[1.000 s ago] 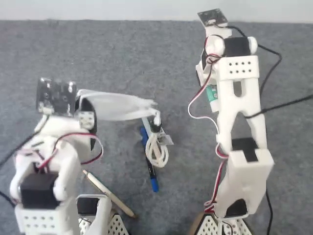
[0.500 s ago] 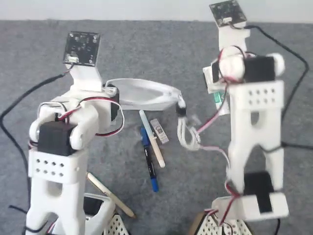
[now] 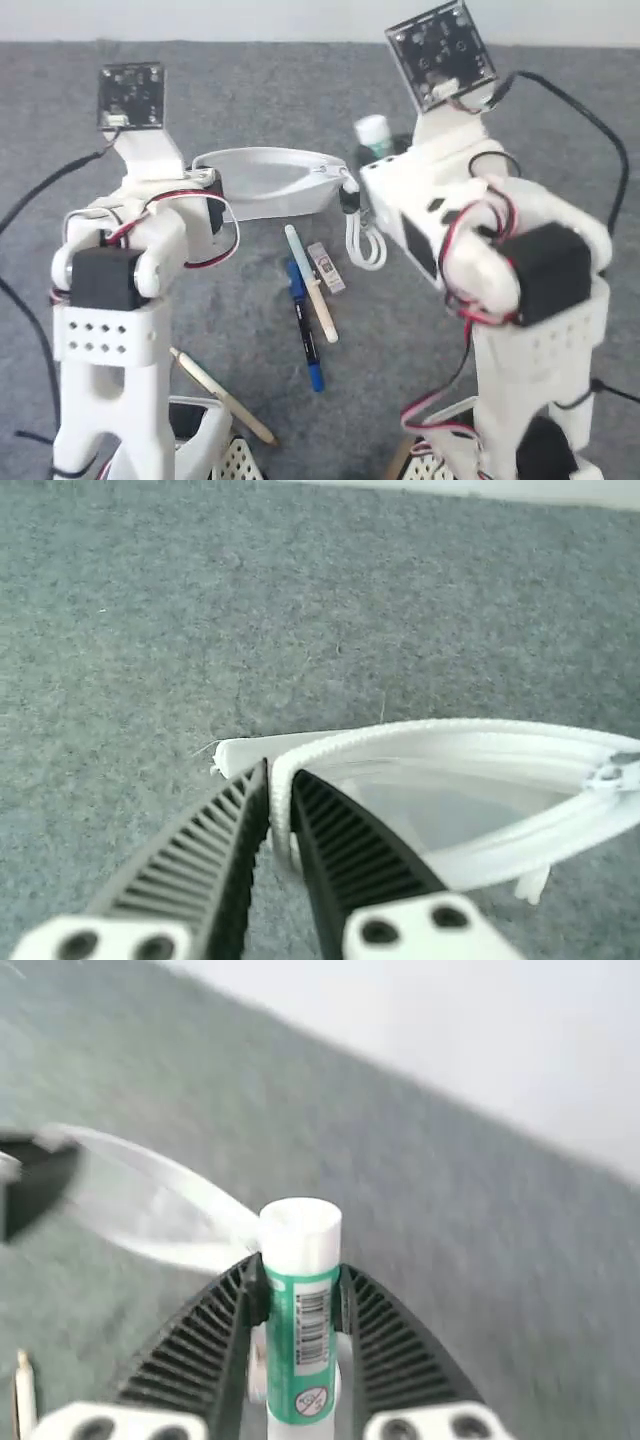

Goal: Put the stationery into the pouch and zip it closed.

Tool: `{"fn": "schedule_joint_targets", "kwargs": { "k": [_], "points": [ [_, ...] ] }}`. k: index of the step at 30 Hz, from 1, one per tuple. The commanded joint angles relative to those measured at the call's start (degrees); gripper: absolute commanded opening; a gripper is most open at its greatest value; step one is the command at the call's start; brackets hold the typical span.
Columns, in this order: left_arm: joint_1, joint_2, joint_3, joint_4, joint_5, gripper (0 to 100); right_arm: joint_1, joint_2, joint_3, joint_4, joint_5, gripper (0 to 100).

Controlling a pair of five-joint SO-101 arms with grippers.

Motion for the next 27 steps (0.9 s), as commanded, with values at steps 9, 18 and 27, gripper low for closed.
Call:
{"fn": "schedule_joint_targets", "kwargs": {
  "k": [9,18,27],
  "points": [
    [-0.2,0.8,0.0,-1.8,1.3,1,-9.0,4.7,-0.4,-14.3,-0.4,0.6],
    [-0.2,0.8,0.0,-1.3,1.4,1,-11.2,1.5,1.8,-15.4,-0.7,0.6],
    [-0.1,0.8,0.0,-1.3,1.5,1,-11.2,-6.9,24.5,-35.6,-1.0,0.6]
  ]
}}
